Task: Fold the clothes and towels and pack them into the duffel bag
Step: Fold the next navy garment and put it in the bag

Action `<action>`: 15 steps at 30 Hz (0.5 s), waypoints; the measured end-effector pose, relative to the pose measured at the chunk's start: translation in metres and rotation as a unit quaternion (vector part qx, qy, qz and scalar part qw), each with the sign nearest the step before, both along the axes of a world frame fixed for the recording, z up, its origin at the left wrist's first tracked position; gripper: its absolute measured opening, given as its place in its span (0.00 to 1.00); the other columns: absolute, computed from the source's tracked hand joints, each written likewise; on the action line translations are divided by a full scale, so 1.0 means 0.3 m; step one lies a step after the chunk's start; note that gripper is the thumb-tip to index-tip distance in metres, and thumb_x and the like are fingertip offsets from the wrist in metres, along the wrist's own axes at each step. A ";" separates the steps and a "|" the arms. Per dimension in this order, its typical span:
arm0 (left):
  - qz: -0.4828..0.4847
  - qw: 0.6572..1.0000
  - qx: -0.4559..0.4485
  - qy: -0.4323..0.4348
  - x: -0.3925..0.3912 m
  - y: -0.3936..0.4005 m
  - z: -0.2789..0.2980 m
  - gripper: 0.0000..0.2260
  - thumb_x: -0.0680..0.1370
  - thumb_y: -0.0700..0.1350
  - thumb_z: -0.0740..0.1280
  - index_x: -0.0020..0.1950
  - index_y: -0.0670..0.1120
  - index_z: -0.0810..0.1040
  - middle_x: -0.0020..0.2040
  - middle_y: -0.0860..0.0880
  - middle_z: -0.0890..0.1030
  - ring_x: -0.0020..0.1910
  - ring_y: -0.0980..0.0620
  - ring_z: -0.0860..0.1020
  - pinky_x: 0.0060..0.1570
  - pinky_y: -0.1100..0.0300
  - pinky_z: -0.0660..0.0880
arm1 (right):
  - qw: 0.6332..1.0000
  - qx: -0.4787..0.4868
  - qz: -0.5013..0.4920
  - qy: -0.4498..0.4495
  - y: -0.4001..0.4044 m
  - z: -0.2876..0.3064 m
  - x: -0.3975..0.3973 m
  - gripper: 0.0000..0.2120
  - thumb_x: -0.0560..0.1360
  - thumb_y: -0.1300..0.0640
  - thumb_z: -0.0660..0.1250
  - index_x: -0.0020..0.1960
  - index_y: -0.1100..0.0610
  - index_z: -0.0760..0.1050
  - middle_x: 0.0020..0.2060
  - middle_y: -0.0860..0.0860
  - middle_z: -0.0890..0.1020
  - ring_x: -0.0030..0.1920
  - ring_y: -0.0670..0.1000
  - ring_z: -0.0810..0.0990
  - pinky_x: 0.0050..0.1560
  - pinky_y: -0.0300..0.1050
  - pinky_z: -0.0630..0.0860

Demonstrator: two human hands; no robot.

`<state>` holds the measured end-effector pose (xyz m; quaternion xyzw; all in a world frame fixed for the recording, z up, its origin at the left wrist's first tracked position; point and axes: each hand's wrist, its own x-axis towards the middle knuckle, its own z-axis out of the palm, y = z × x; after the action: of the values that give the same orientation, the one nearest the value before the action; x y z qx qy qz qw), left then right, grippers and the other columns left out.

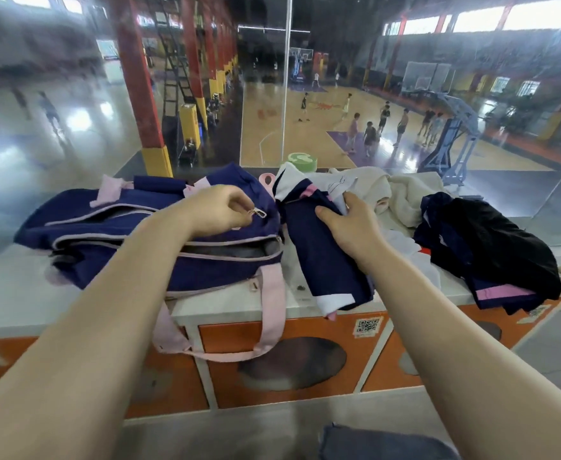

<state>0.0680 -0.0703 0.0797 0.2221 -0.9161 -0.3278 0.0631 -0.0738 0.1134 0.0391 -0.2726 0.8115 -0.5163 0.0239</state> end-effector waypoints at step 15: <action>0.098 0.967 -0.219 -0.085 0.410 -0.385 -0.078 0.10 0.78 0.49 0.65 0.58 0.55 0.80 0.59 0.51 0.80 0.55 0.50 0.75 0.51 0.58 0.67 | 0.997 -0.014 0.052 -0.057 -0.260 0.007 0.205 0.14 0.74 0.51 0.67 0.51 0.62 0.73 0.42 0.56 0.79 0.39 0.52 0.75 0.39 0.45 0.70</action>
<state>0.1911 -0.1857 0.0563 0.3183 -0.9414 -0.0912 0.0641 -0.0124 0.0353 0.0412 -0.2846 0.7863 -0.5404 0.0929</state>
